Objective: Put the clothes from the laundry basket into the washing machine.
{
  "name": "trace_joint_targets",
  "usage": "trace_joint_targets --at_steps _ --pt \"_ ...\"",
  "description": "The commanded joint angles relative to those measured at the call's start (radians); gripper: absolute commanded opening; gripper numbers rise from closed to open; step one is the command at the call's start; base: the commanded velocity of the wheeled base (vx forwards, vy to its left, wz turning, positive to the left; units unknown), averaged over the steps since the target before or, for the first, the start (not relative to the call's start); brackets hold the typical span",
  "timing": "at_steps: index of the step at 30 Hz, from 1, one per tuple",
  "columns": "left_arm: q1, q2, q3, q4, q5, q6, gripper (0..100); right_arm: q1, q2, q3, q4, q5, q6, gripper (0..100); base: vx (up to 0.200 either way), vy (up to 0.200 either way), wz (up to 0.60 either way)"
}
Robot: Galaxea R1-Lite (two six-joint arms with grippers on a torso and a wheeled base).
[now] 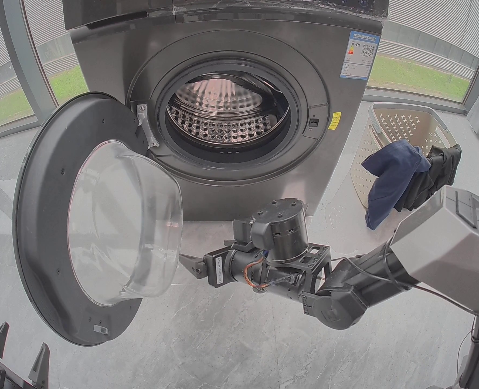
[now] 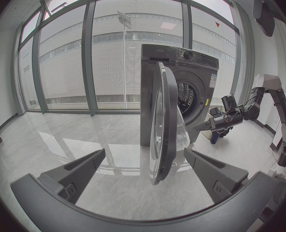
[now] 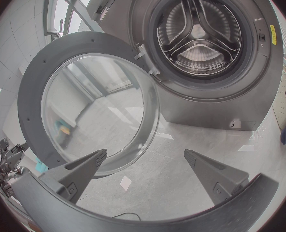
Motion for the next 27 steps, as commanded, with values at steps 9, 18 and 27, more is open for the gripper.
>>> trace_joint_targets --at_steps 9,18,27 --pt "0.0 -0.018 0.018 -0.001 0.0 0.0 100 0.036 0.179 -0.18 -0.011 -0.045 0.006 100 0.0 0.0 0.0" --pt "0.0 -0.018 0.018 -0.001 0.0 -0.002 100 0.096 0.26 -0.347 -0.014 -0.077 0.059 100 0.0 0.0 0.0" --pt "0.0 -0.018 0.018 -0.001 0.0 -0.002 100 0.073 0.254 -0.345 -0.014 -0.094 0.072 100 0.0 0.0 0.0"
